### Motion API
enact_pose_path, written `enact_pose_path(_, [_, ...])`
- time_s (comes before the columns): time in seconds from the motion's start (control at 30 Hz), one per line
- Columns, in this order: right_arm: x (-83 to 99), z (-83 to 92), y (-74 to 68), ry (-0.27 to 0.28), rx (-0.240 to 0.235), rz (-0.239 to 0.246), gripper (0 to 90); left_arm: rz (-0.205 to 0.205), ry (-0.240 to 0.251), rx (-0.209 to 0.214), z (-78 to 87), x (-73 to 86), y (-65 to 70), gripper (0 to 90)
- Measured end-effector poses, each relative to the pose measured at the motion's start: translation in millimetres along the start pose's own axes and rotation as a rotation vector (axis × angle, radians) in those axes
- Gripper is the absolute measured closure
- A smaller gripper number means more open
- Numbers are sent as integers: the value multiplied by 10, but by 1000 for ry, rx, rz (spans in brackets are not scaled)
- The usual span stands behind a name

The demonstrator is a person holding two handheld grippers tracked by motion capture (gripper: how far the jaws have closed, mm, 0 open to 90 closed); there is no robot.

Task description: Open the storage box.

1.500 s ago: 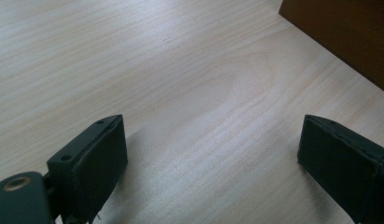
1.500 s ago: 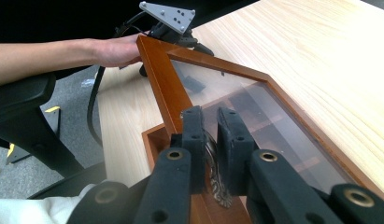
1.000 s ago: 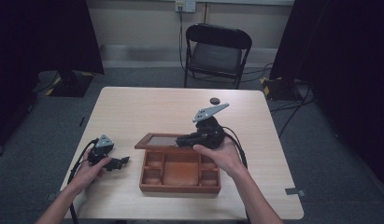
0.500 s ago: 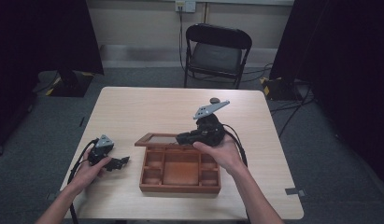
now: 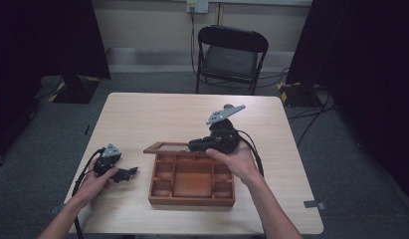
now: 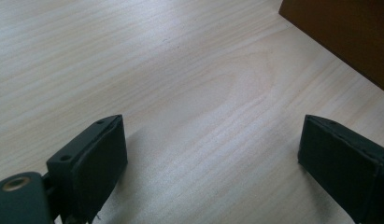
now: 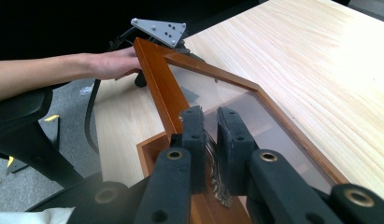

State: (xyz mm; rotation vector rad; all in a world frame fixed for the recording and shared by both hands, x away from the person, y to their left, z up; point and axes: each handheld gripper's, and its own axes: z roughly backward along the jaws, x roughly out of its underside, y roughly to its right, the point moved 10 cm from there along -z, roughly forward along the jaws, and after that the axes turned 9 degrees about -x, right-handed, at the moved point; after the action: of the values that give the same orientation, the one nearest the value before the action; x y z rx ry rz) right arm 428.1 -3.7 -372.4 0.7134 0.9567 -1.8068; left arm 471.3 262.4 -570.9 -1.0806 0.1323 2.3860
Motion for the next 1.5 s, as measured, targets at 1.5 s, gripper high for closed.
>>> enact_pose_path(1.5, [-148,54,115,38,-9,-26,824,1,1,-1,-2,-1,-1,72])
